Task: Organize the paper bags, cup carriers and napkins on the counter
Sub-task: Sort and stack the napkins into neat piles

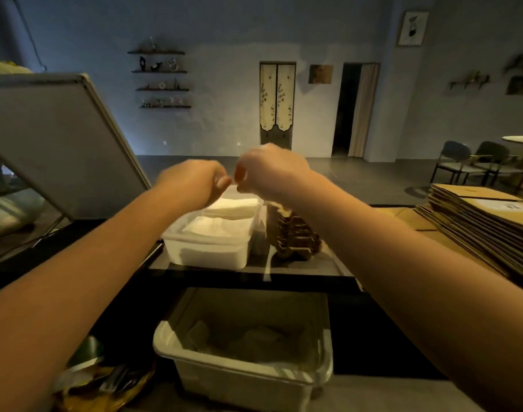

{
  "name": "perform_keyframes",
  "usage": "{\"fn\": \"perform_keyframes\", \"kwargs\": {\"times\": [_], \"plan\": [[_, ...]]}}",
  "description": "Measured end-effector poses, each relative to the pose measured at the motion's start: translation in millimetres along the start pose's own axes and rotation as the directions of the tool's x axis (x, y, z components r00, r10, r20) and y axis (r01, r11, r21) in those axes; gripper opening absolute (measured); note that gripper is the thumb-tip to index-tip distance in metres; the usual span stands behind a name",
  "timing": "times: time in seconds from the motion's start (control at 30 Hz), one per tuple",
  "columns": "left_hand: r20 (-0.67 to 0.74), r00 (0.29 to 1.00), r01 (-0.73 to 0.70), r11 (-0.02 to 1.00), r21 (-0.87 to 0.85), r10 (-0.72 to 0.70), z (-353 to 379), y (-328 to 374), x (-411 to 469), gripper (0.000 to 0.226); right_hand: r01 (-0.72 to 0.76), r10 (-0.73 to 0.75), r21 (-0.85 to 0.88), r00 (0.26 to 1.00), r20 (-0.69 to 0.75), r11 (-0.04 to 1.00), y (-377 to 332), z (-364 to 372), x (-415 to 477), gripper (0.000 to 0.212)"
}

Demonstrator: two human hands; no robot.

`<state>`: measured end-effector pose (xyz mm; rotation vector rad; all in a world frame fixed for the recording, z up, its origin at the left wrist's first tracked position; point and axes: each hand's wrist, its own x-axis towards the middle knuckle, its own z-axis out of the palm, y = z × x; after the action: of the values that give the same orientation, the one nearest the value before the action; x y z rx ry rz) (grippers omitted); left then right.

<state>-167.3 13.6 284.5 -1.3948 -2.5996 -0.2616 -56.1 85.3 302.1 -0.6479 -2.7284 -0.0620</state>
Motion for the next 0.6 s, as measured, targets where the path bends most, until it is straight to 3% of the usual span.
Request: {"fn": "perform_keyframes", "kwargs": {"times": [0.13, 0.3, 0.4, 0.5, 0.6], "plan": [[-0.181, 0.96, -0.272, 0.87, -0.412, 0.215, -16.2, 50.7, -50.8, 0.014, -0.006, 0.024, 0.155, 0.993, -0.116, 0.988, 25.1, -29.8, -68.2, 0.023], [-0.06, 0.941, -0.292, 0.706, -0.646, 0.334, 11.7, 125.4, -105.5, 0.02, -0.067, 0.087, 0.303, 0.995, -0.053, 0.951, 69.7, -30.2, -164.6, 0.018], [0.043, 0.921, -0.218, 0.603, -0.767, 0.388, 49.1, 166.2, -130.7, 0.025, -0.172, 0.175, 0.321, 0.984, 0.017, 0.931, 98.1, -5.4, -211.2, 0.013], [0.203, 0.894, -0.052, 0.544, -0.837, 0.399, 93.2, 202.5, -148.8, 0.027, -0.272, 0.261, 0.366, 0.962, 0.08, 0.89, 123.1, 25.9, -253.4, 0.01], [0.351, 0.83, 0.074, 0.538, -0.839, 0.433, 137.0, 234.1, -164.4, 0.028, -0.371, 0.321, 0.419, 0.928, 0.188, 0.829, 152.1, 57.4, -293.1, 0.006]]}}
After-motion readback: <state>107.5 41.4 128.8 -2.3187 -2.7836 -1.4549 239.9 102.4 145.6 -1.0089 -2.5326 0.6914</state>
